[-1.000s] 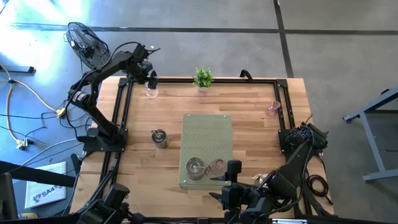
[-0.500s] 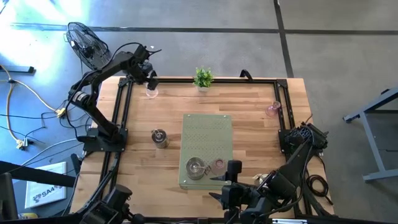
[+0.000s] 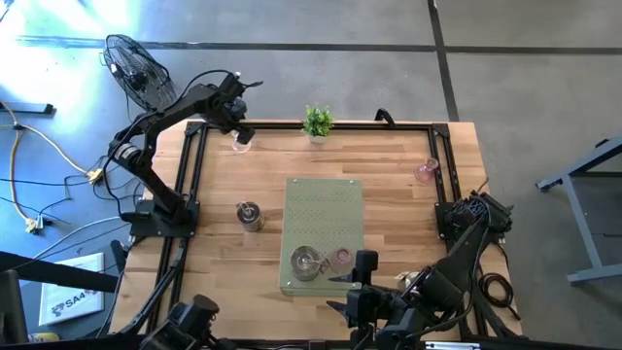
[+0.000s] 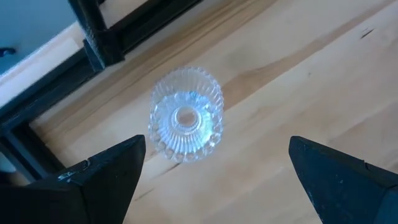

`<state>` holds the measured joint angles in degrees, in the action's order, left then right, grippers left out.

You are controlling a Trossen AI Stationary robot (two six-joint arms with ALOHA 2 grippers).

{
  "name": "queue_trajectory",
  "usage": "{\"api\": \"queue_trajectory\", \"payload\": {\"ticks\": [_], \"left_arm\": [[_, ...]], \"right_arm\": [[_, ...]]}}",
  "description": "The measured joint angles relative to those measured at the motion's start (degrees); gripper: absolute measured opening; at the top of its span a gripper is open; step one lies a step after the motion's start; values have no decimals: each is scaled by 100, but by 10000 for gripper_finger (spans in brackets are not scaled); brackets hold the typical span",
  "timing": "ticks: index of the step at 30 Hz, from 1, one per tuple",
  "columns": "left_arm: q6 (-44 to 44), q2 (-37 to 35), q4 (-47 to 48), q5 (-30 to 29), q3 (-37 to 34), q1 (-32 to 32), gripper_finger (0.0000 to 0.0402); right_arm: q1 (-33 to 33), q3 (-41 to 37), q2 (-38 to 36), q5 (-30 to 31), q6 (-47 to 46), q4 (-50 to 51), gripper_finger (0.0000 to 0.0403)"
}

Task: Pick & Place candle stick holders
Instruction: Put the transparent candle holder on the shelf

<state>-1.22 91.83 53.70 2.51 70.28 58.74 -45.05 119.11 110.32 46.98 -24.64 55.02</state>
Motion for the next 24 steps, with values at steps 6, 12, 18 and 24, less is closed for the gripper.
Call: {"api": "queue_trajectory", "payload": {"ticks": [6,12,18,24], "left_arm": [[16,59,73,-121,0,11,390],[25,364,23,32,2,9,390],[47,679,-101,49,2,9,390],[99,708,-391,122,2,9,390]], "right_arm": [[-1,0,-2,-22,0,0,216],[-1,1,-2,-22,0,1,216],[2,0,-2,-22,7,2,216],[-1,0,-2,-22,20,2,216]]}}
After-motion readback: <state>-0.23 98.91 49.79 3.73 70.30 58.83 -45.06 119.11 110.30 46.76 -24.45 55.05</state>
